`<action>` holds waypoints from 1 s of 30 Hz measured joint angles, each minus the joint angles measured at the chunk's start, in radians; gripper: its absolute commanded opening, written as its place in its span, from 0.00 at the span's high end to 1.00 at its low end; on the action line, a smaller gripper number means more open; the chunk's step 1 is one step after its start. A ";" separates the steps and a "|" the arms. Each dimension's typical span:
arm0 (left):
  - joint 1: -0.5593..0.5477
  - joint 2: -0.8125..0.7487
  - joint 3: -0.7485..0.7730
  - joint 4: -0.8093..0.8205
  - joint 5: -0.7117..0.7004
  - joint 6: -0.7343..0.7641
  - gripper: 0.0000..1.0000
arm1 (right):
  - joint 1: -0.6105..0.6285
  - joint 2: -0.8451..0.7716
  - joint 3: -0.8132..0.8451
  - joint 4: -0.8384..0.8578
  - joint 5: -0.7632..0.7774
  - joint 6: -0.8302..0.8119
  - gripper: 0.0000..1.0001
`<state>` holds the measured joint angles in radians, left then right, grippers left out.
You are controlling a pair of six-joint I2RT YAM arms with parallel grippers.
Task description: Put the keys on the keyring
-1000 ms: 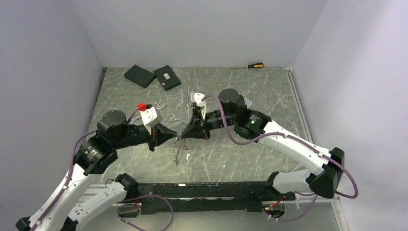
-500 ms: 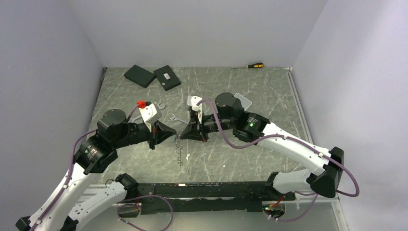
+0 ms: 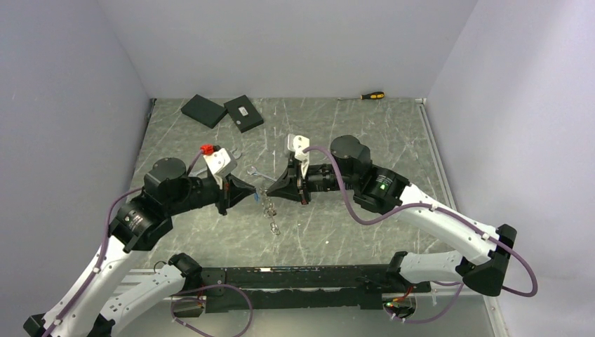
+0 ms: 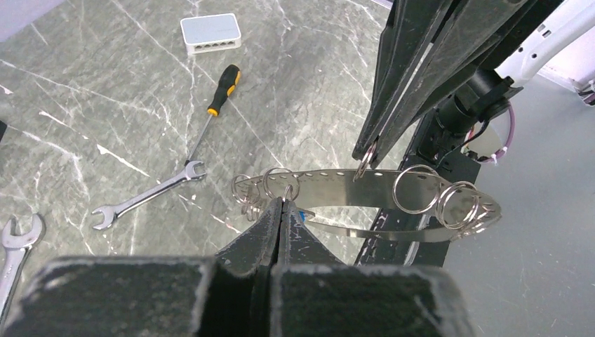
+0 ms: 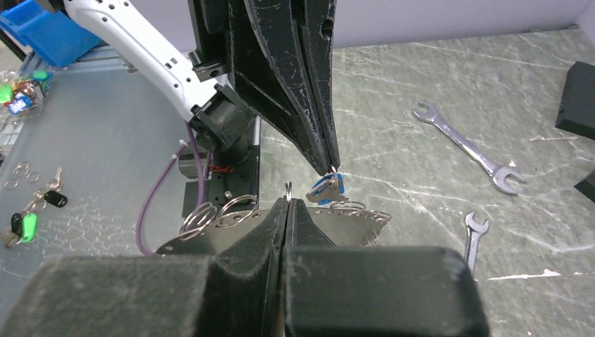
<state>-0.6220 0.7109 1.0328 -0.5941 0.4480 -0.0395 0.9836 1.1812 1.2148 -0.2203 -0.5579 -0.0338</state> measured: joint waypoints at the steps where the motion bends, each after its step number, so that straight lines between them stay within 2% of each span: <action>1: 0.000 0.000 0.000 -0.001 -0.002 -0.002 1.00 | 0.000 -0.001 0.000 0.002 0.001 0.000 1.00; 7: 0.000 0.010 0.000 -0.002 -0.008 -0.033 1.00 | 0.007 -0.002 0.000 0.004 0.068 -0.001 1.00; 15: 0.000 0.051 0.029 -0.025 -0.009 -0.161 1.00 | 0.088 -0.002 -0.068 0.075 0.272 -0.080 1.00; 24: 0.003 0.038 0.034 -0.027 -0.013 -0.237 1.00 | 0.143 -0.061 -0.346 0.318 0.344 -0.225 1.00; 30: 0.003 0.030 0.033 -0.038 -0.019 -0.243 1.00 | 0.164 -0.107 -0.380 0.417 0.389 -0.275 1.00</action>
<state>-0.6186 0.7410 1.0660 -0.6323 0.4286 -0.2829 1.1481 1.0744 0.8352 0.1970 -0.1684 -0.3092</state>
